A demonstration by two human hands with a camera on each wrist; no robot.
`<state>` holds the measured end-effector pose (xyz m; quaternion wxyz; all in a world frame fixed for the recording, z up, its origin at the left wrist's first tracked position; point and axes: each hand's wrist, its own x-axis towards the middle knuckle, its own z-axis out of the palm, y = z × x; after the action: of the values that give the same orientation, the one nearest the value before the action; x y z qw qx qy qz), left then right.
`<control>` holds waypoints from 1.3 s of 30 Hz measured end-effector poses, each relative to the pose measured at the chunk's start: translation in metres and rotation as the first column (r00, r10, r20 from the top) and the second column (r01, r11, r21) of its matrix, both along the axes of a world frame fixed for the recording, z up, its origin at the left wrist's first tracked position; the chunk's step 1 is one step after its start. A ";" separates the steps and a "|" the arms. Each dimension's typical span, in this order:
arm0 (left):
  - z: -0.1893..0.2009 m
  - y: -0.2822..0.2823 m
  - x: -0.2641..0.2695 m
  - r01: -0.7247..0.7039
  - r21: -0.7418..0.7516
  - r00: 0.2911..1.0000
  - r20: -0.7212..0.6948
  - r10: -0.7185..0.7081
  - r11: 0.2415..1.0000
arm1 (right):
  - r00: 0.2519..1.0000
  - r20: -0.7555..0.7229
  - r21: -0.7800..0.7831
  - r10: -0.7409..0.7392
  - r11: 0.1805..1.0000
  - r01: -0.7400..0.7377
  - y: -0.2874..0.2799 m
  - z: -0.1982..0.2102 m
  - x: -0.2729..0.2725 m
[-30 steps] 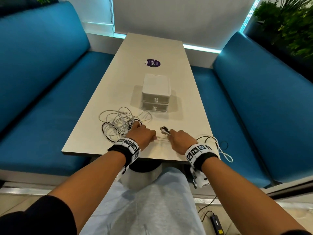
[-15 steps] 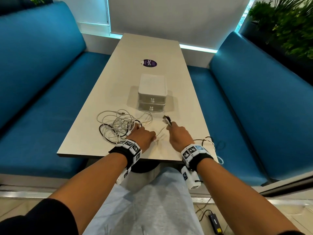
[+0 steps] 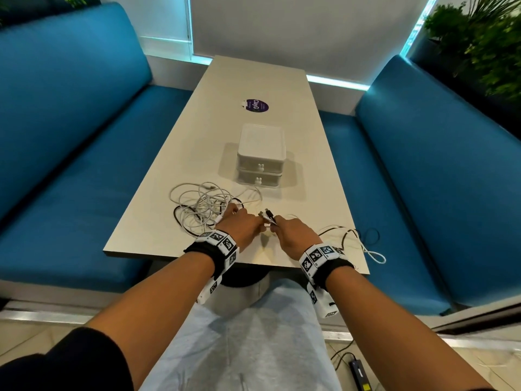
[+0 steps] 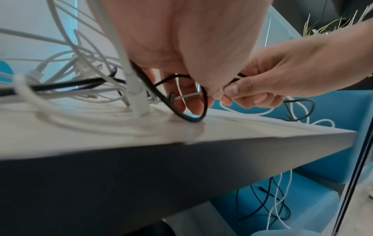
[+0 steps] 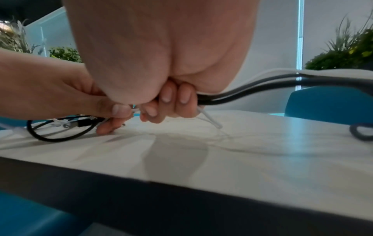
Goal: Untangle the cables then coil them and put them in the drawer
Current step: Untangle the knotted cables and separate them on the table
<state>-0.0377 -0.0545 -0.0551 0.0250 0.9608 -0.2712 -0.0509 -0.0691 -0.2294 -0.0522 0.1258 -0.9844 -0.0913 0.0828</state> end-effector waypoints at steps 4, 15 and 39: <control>-0.002 0.009 0.005 -0.018 0.079 1.000 0.026 0.016 0.997 | 0.996 0.037 -0.171 -0.082 0.981 0.087 -0.034 0.002 -0.003; -0.001 0.005 0.003 -0.040 0.123 0.999 -0.025 0.043 0.992 | 0.895 0.037 -0.060 -0.444 0.893 0.445 -0.069 0.014 -0.007; 0.001 -0.001 0.000 -0.038 -0.091 0.997 -0.075 0.031 0.995 | 0.991 0.092 -0.105 -0.094 0.989 0.103 0.013 -0.004 -0.005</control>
<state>-0.0379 -0.0552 -0.0540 0.0800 0.9606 -0.2557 -0.0733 -0.0746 -0.2161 -0.0561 0.0712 -0.9958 -0.0432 0.0386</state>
